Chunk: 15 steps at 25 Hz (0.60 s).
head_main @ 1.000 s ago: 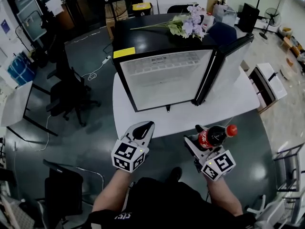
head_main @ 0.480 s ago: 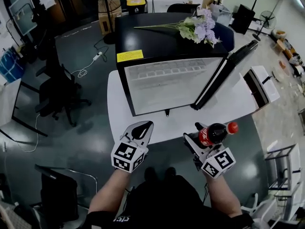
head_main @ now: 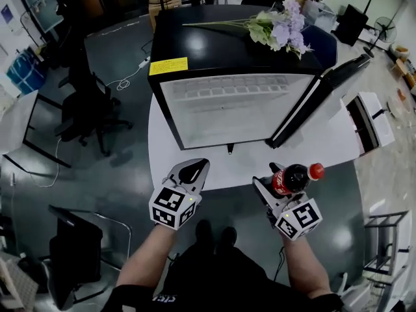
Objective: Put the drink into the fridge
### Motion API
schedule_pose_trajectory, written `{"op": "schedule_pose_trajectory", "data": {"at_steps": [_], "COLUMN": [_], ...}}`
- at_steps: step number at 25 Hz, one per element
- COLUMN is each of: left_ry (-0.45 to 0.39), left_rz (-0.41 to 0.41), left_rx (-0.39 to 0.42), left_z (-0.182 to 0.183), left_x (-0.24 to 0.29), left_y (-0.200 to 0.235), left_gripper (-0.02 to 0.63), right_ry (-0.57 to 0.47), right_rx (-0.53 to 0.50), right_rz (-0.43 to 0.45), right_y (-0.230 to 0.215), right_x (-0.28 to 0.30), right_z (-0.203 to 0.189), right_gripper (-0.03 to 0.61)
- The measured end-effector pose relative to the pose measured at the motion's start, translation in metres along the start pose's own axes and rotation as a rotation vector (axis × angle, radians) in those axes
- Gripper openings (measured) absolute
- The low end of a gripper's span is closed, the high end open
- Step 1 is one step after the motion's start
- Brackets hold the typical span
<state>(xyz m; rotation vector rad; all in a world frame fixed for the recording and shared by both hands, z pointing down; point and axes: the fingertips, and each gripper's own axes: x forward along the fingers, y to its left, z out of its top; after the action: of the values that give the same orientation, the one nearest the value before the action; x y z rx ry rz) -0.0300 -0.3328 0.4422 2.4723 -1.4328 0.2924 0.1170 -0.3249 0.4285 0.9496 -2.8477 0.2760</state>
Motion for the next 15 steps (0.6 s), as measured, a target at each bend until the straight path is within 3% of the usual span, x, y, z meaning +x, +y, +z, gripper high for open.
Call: {"op": "schedule_pose_trajectory", "data": {"at_steps": [8,15], "left_ry": [-0.017,-0.07], "left_rz": [0.027,0.035], "left_rx": [0.005,0.005], "left_z": [-0.008,-0.02], "left_x": [0.033,0.076], "left_y": [-0.024,-0.003], "left_gripper": [0.014,0.014], "right_ry": [0.017,0.022], "right_rx": [0.021,-0.018], "right_rz": [0.023,0.045], "right_y": [-0.034,-0.052], "right_x": [-0.016,0.024], "right_z": [-0.033,-0.045], "right_gripper": [0.267,0.267]}}
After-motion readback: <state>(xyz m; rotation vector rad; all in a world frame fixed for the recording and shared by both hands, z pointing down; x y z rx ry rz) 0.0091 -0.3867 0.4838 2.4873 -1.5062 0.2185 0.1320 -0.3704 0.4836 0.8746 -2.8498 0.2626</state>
